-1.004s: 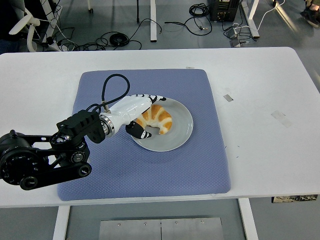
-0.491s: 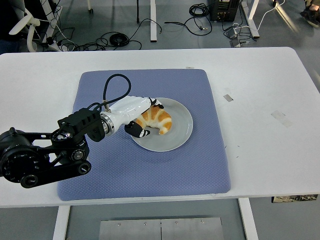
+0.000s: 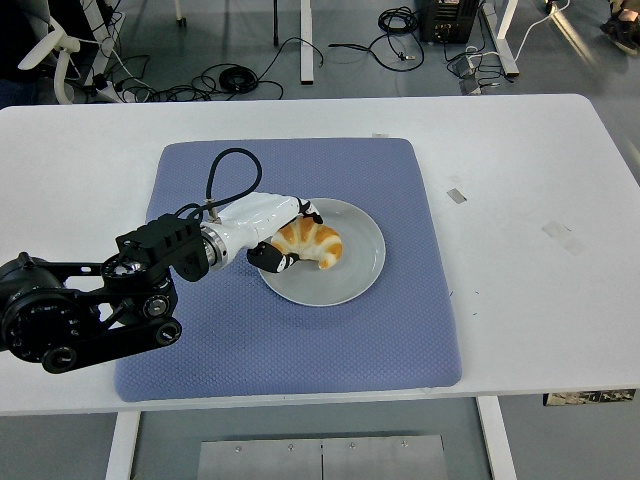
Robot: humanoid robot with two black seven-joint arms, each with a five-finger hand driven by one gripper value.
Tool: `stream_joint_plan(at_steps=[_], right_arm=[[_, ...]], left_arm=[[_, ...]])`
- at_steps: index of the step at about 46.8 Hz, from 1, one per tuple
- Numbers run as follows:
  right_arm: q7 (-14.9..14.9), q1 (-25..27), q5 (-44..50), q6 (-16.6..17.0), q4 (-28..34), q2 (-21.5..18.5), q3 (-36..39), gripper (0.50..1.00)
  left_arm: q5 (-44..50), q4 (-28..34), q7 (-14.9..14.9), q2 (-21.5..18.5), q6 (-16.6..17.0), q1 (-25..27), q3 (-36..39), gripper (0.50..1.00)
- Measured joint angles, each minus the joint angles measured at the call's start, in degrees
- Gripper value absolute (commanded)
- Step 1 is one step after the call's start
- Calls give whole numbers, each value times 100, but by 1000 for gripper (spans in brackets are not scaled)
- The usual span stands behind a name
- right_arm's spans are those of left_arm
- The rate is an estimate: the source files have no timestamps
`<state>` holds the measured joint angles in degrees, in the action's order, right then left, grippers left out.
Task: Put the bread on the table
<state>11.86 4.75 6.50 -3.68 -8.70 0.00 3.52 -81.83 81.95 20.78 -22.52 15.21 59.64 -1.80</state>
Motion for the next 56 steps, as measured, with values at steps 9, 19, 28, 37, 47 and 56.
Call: stream_joint_plan(at_steps=[9,19,28,37,47,56], right_arm=[[0,0,0,0,0,0,0,1000],[0,0,-2,0,0,0,0,1000],[0,1,-1,0,0,0,0,1000],[1,0,-1,-2,0,0,0,1000],[1,0,0,-2,0,0,0,1000],[1,1,0,-2,0,0,0,1000]], left_arm=[[47,-22,-31,-24,-8,44,-121,564],[102,-22,-49,-58,-2,93,-249,567],[109,-12,-59,-217,-16,193,-354,558],[108,-11,-60,-604,-26,331,-414,555],[71,-8,-75,-996,-50,348,-509,555],[-28,-13,-103,-1344,-35,297,-509,555]])
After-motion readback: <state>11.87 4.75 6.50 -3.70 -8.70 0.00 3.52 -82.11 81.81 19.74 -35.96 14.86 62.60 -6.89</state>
